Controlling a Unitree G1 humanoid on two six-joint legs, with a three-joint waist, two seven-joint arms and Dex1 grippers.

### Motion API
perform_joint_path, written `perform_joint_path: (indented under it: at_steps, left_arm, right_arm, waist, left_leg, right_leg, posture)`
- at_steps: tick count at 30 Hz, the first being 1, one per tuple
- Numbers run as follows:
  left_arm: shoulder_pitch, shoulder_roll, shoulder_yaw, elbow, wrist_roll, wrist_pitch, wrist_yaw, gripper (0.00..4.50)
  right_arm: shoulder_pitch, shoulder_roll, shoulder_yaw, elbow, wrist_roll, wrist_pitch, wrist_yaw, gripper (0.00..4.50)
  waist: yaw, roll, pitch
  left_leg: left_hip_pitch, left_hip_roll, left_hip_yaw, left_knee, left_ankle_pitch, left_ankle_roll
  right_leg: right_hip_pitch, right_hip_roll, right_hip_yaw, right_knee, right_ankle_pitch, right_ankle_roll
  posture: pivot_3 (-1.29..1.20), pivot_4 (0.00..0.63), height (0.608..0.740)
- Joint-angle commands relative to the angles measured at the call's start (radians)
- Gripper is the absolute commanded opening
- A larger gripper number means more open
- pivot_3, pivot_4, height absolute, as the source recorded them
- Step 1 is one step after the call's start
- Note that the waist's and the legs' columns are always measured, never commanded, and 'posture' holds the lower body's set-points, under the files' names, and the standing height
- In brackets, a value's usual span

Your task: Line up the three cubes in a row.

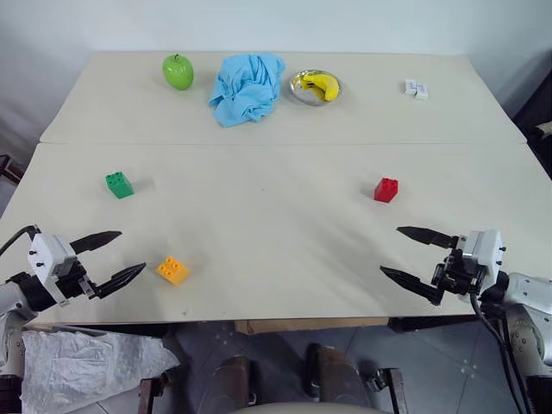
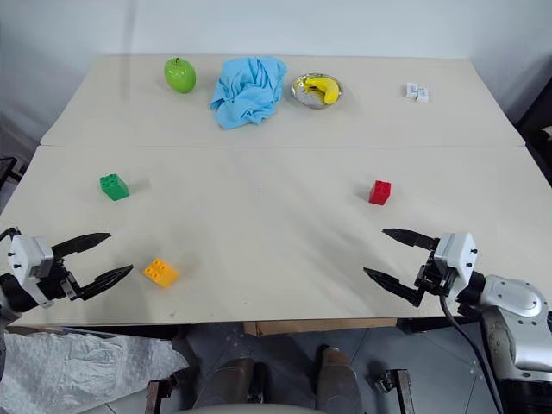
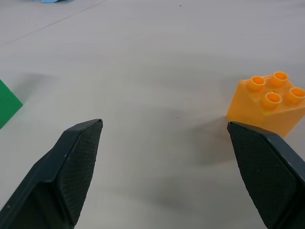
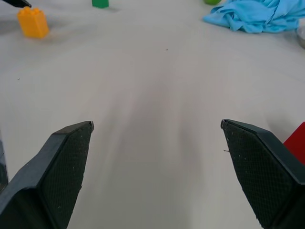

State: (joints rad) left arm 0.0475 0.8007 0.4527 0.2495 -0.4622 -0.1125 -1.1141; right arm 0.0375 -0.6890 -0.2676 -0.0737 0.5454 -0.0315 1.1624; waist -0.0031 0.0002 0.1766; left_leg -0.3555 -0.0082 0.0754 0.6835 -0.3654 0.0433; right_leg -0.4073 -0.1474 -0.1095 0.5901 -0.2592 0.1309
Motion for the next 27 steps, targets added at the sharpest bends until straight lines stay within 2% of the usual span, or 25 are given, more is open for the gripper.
perform_joint_path:
  at_steps: [1,4,6,9,16,19,23,27]
  left_arm:
    - [0.000,0.023,0.044,0.022,0.007,-0.029,0.010,4.46]
    - [-0.014,0.029,0.070,0.027,-0.047,0.041,0.007,4.46]
    - [-0.043,0.033,0.086,0.004,-0.118,0.134,-0.006,4.46]
    - [-0.113,0.005,0.065,-0.079,-0.159,0.178,0.015,4.46]
    - [-0.276,-0.068,-0.202,-0.222,-0.067,0.210,-0.012,4.46]
    - [-0.353,-0.089,-0.275,-0.204,-0.039,0.221,-0.016,4.46]
    - [-0.412,-0.135,-0.320,-0.189,-0.036,0.249,-0.002,4.46]
    - [-0.414,-0.158,-0.340,-0.187,-0.038,0.284,0.001,4.46]
  right_arm:
    - [-0.001,0.010,-0.003,-0.020,-0.001,-0.023,0.000,4.50]
    - [0.004,0.018,-0.010,-0.029,-0.001,-0.028,-0.010,4.50]
    - [0.015,0.028,-0.045,-0.052,0.022,0.013,-0.065,4.50]
    - [0.074,0.052,-0.118,-0.129,0.072,0.070,-0.163,4.50]
    - [0.222,0.167,-0.282,-0.251,-0.001,0.042,-0.438,4.50]
    - [0.263,0.203,-0.317,-0.290,0.011,0.140,-0.574,4.50]
    - [0.240,0.197,-0.255,-0.327,-0.001,0.193,-0.604,4.50]
    - [0.116,0.148,-0.154,-0.393,-0.014,0.422,-0.739,4.50]
  waist:
    - [0.000,0.000,0.000]
    - [0.001,0.000,0.000]
    - [0.003,0.000,0.000]
    - [0.012,0.000,0.000]
    - [0.027,0.001,-0.001]
    - [0.023,0.001,0.000]
    - [0.012,0.001,-0.001]
    - [-0.008,0.001,-0.001]
  left_leg:
    - [0.000,0.000,0.000,0.000,0.000,0.000]
    - [0.000,0.000,0.000,0.000,0.000,0.000]
    - [0.000,0.000,0.000,0.000,0.000,0.000]
    - [0.000,0.000,-0.001,0.000,0.000,0.000]
    - [0.000,-0.002,0.000,0.000,0.000,0.000]
    - [0.000,-0.002,0.002,0.000,0.000,0.000]
    - [0.001,0.001,0.005,0.000,0.000,0.000]
    - [0.001,0.003,0.007,0.000,0.000,0.000]
  right_leg:
    - [0.000,0.000,0.000,0.000,0.000,0.000]
    - [0.000,0.000,0.000,0.000,0.000,0.000]
    - [0.000,0.000,0.000,0.000,0.000,0.000]
    - [0.000,-0.001,0.000,0.000,0.000,0.000]
    - [0.000,0.001,0.000,0.001,0.000,0.000]
    - [0.000,0.003,0.001,0.001,0.000,0.000]
    - [0.000,0.005,0.003,0.001,0.000,0.000]
    - [-0.001,0.007,0.005,0.001,0.000,0.000]
  posture:
    - [0.00,0.150,0.740]
    - [0.00,0.150,0.740]
    - [0.00,0.150,0.740]
    - [0.00,0.150,0.740]
    - [0.00,0.150,0.740]
    - [0.00,0.150,0.740]
    - [0.00,0.150,0.740]
    - [0.00,0.150,0.740]
